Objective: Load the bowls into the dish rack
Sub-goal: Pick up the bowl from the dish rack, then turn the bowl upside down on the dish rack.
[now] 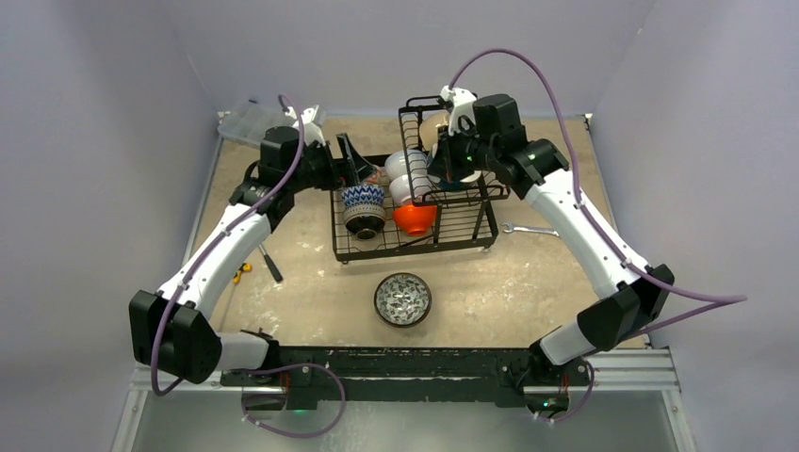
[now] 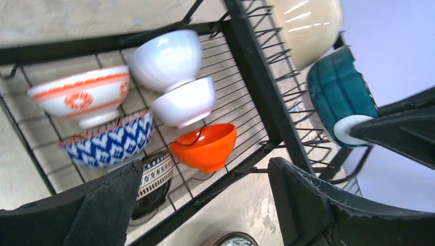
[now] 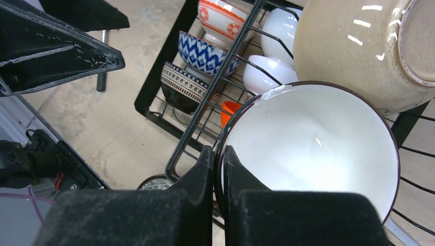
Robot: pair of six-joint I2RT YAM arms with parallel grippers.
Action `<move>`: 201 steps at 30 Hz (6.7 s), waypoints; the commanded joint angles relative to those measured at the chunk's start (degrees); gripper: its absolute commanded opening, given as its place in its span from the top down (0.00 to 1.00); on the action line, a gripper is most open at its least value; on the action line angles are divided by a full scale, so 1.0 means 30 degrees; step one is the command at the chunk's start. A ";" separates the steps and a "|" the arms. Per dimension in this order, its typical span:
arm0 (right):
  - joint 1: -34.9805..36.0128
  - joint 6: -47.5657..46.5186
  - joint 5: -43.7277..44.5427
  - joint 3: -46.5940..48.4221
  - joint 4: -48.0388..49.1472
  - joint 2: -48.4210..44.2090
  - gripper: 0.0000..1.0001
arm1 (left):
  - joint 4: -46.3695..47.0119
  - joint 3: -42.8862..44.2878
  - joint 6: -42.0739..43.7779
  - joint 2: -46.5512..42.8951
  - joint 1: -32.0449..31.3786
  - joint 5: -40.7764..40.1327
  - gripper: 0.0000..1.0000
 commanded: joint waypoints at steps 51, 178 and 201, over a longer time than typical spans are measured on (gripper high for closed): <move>-0.4265 -0.2692 -1.5305 0.3457 -0.1409 0.0094 1.00 | 0.2160 0.4663 3.7258 0.3286 -0.7658 0.4339 0.10; -0.4335 -0.0894 -0.7107 -0.3292 0.3692 -0.1869 0.24 | -0.1723 0.9006 -0.5485 0.4986 -0.6755 -0.2879 0.10; -0.4353 -0.2692 -0.8536 -0.2451 0.2841 -0.2897 0.22 | -0.0615 0.6200 -0.7130 0.2552 -0.6670 -0.0992 0.26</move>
